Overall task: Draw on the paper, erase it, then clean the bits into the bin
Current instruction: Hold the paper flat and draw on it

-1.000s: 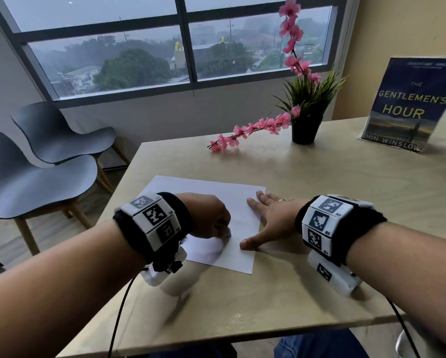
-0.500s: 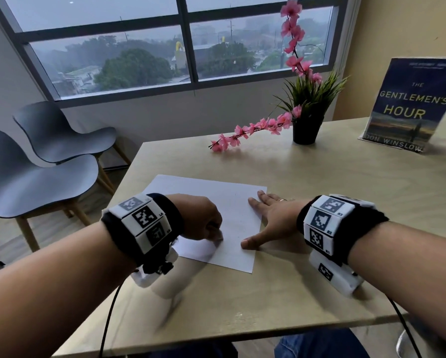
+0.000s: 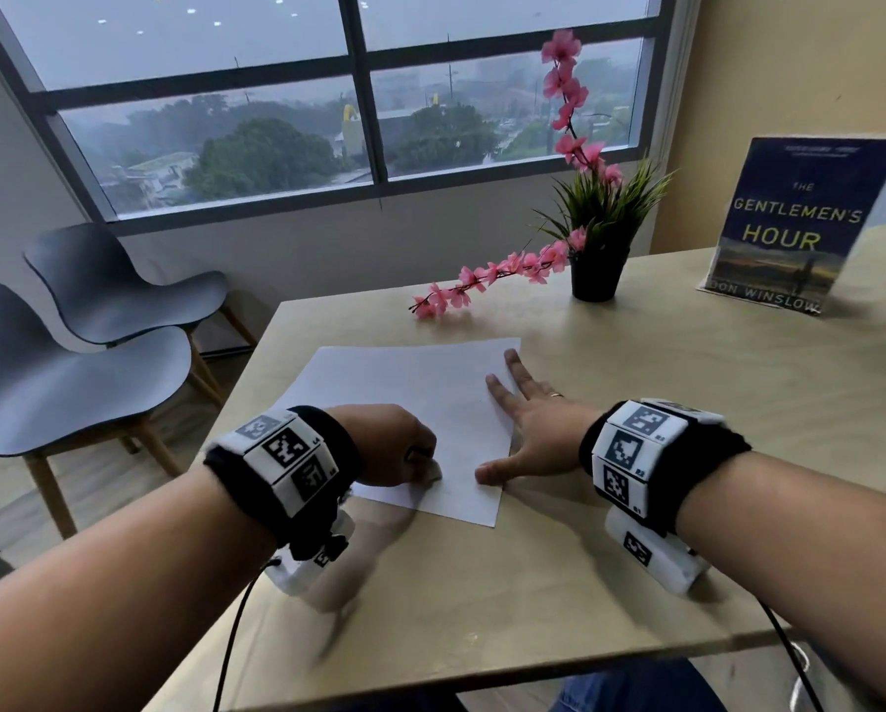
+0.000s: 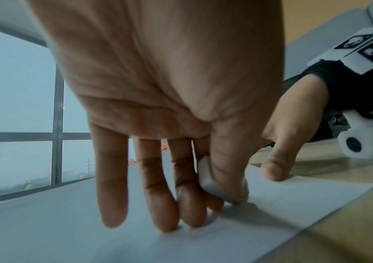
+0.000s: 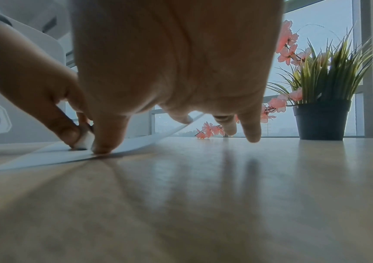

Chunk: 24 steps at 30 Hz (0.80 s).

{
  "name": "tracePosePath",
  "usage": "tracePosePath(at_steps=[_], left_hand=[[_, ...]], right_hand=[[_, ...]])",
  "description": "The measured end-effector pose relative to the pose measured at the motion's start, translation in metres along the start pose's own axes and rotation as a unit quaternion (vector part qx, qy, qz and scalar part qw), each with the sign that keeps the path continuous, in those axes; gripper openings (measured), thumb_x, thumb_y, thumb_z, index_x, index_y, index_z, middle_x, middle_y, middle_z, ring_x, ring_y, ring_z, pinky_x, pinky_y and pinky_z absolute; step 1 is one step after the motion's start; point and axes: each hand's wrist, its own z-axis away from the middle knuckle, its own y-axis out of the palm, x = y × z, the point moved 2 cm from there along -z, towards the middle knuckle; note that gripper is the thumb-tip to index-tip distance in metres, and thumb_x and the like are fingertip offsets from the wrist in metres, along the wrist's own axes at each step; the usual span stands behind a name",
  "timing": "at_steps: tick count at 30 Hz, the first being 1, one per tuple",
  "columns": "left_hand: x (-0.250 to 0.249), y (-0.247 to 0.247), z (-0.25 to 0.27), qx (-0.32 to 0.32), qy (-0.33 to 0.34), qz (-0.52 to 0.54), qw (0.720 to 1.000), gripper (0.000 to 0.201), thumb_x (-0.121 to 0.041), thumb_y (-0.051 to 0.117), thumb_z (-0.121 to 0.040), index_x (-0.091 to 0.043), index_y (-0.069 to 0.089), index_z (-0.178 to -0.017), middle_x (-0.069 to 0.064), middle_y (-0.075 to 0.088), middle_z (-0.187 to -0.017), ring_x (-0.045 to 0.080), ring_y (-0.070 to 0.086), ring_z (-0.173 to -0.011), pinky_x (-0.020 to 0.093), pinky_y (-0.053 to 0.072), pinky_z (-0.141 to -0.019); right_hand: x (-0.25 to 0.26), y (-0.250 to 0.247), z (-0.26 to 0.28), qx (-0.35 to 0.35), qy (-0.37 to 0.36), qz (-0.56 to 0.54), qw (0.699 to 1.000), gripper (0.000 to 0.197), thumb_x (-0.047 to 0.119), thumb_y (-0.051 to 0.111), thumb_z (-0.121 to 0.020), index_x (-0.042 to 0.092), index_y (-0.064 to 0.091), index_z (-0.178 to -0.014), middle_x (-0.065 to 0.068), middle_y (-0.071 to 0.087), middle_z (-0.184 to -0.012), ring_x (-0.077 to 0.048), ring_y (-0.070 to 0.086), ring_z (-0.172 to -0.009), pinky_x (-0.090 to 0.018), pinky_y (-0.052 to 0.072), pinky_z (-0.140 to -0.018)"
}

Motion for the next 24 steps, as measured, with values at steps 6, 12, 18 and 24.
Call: tracePosePath(at_steps=[6,12,18,24], left_hand=[[0.003,-0.006,-0.009,-0.012,-0.025,0.016,0.999,0.033,-0.046,0.048,-0.094,-0.017,0.061,-0.103,0.003,0.064,-0.105,0.020,0.050,-0.084,0.027,0.042,-0.078],[0.005,-0.016,-0.019,-0.039,-0.038,0.077,0.996,0.033,-0.049,0.061,-0.087,-0.019,0.062,-0.099,-0.003,0.069,-0.093,0.014,0.058,-0.085,0.031,0.050,-0.083],[-0.006,-0.016,-0.019,-0.029,-0.019,0.009,0.999,0.029,-0.046,0.053,-0.092,-0.022,0.061,-0.107,-0.002,0.065,-0.104,0.018,0.055,-0.087,0.031,0.048,-0.081],[-0.007,-0.021,-0.022,-0.032,-0.015,-0.030,0.999,0.031,-0.050,0.047,-0.094,-0.025,0.058,-0.110,-0.004,0.064,-0.109,0.020,0.058,-0.097,0.028,0.043,-0.074]], right_hand=[[0.003,-0.006,0.004,-0.030,-0.016,0.039,0.999,0.090,0.066,0.051,-0.087,0.034,0.002,-0.155,0.001,-0.021,-0.161,-0.030,0.020,-0.147,-0.043,0.030,-0.114],[0.003,-0.001,-0.001,0.005,-0.036,0.066,0.997,0.085,0.071,0.049,-0.084,0.032,0.018,-0.153,0.005,0.011,-0.163,-0.022,0.023,-0.146,-0.044,0.028,-0.116],[0.003,0.000,0.000,0.025,-0.036,0.067,0.997,0.083,0.069,0.045,-0.088,0.033,0.009,-0.154,0.009,0.000,-0.164,-0.021,0.007,-0.150,-0.047,0.014,-0.120],[0.004,0.003,-0.001,0.045,-0.034,0.078,0.995,0.080,0.067,0.039,-0.091,0.036,0.001,-0.154,0.008,-0.008,-0.163,-0.023,-0.003,-0.151,-0.054,0.002,-0.119]])
